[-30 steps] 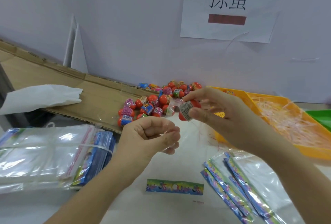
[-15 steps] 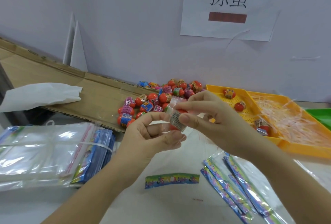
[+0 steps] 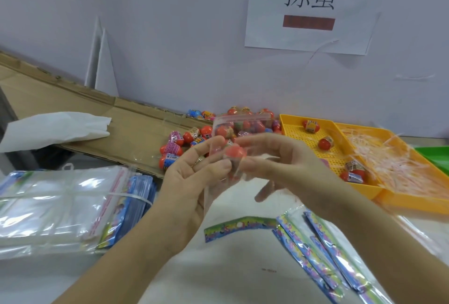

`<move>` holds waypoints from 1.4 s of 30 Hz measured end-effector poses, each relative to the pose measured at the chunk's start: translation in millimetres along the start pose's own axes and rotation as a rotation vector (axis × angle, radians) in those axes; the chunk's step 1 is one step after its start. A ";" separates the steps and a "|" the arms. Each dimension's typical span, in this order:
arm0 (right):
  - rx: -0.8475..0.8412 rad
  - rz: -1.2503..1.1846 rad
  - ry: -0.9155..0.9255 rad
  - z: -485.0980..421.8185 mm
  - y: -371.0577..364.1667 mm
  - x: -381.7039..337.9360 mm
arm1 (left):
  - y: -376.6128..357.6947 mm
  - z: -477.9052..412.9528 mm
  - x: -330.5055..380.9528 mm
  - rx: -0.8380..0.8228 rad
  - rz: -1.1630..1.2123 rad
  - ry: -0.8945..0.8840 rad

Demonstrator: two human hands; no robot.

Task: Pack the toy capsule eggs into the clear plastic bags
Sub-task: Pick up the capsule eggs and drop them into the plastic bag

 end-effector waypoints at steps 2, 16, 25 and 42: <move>0.093 0.007 0.006 -1.0 -4.2 2.9 | -0.3 0.3 -0.6 0.017 -0.055 0.000; 0.399 -0.065 -0.031 -1.5 30.1 7.7 | 4.3 -0.3 -13.5 0.062 -0.131 0.204; 0.258 1.118 -0.870 25.3 114.2 51.2 | 10.9 -3.4 -18.1 0.174 -0.159 0.179; 0.443 0.816 -0.380 22.7 121.5 52.6 | 15.2 -4.8 -22.4 0.156 -0.295 0.247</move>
Point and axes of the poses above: each hand's wrist, its own z-axis away from the middle knuckle, its own y-axis out of the back of the hand, x = y × z, the point moved 2 cm from there along -z, towards the middle knuckle, and after that the axes turned 12 degrees about -x, right-handed, at the moved point
